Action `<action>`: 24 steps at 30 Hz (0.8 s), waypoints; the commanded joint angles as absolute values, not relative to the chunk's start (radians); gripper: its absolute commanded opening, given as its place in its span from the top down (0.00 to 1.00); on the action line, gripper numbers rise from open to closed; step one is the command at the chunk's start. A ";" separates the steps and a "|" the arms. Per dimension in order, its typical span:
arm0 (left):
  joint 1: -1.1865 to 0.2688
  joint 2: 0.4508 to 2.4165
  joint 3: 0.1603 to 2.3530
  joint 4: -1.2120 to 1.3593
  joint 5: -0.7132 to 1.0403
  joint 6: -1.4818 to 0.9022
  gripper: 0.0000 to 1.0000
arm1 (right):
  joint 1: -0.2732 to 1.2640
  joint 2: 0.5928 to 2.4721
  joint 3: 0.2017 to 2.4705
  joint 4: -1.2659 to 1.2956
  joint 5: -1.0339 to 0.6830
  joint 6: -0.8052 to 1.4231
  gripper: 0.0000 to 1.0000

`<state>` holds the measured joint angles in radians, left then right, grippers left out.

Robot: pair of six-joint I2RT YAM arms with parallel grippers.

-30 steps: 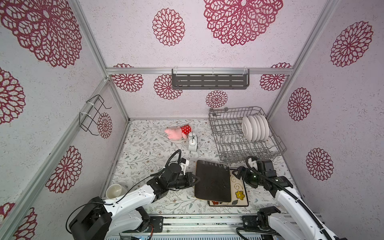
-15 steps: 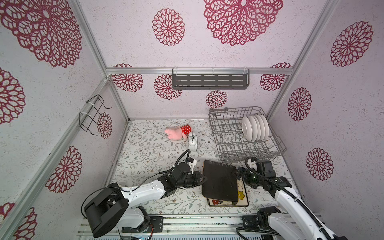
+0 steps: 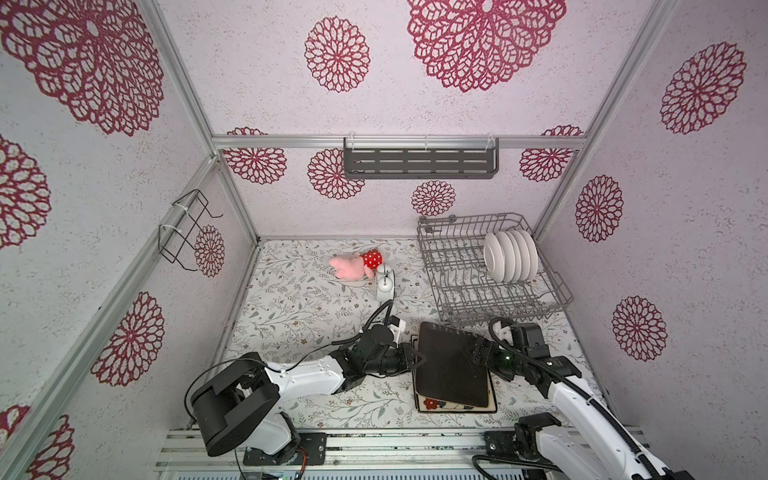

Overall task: Unload the plates from the dish rack
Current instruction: 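Tilt the dark plate down onto the flower-painted plate with the left gripper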

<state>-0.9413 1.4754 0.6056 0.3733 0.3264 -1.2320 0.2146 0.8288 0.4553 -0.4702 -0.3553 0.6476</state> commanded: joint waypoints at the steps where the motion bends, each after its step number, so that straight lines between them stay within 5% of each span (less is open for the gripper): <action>1: -0.954 1.464 0.664 0.597 0.351 -1.264 1.00 | 0.209 0.818 0.441 -0.457 -0.337 0.639 0.13; 24: -0.973 1.531 0.649 0.606 0.341 -1.305 1.00 | 0.210 0.813 0.457 -0.472 -0.322 0.600 0.27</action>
<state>-0.9520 1.5394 0.6071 0.4313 0.3244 -1.2789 0.2138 0.8143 0.4351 -0.4473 -0.3233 0.6174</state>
